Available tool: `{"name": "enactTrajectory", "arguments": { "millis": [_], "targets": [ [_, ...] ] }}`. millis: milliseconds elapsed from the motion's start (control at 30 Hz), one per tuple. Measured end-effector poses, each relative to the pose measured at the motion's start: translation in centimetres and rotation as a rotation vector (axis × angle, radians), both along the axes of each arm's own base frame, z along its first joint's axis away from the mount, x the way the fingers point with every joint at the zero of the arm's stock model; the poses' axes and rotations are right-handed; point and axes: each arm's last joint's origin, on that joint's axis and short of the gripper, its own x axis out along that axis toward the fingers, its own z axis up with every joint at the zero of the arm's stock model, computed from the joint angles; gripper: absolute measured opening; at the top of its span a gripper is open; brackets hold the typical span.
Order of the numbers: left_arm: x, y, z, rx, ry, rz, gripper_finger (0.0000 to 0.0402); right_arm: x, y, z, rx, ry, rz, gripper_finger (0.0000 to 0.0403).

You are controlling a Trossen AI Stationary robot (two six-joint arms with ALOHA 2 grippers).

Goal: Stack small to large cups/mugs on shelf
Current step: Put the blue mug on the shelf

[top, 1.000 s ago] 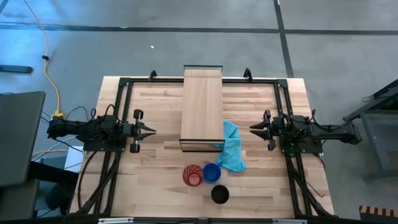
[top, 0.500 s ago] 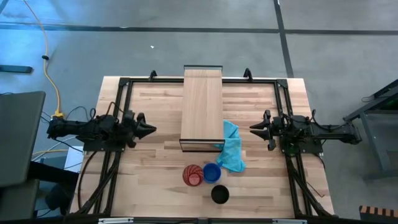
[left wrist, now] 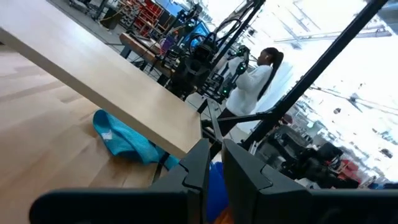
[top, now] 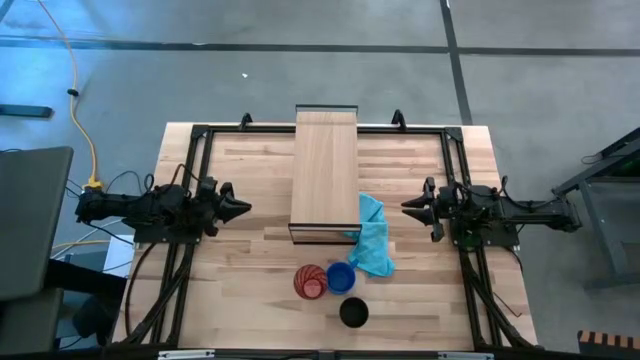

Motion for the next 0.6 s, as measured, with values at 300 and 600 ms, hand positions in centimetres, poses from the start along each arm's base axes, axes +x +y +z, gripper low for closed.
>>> {"name": "enactTrajectory", "arguments": {
  "millis": [300,600],
  "targets": [
    [0.02,-0.03,-0.18,-0.175,-0.002,-0.023,0.0033,-0.10,-0.29,1.04,0.572,-0.133,-0.048,0.0080],
    [0.02,-0.03,-0.17,-0.175,-0.003,-0.023,0.0033,-0.09,-0.25,1.03,0.803,-0.137,-0.015,0.0080]
  ]
}}
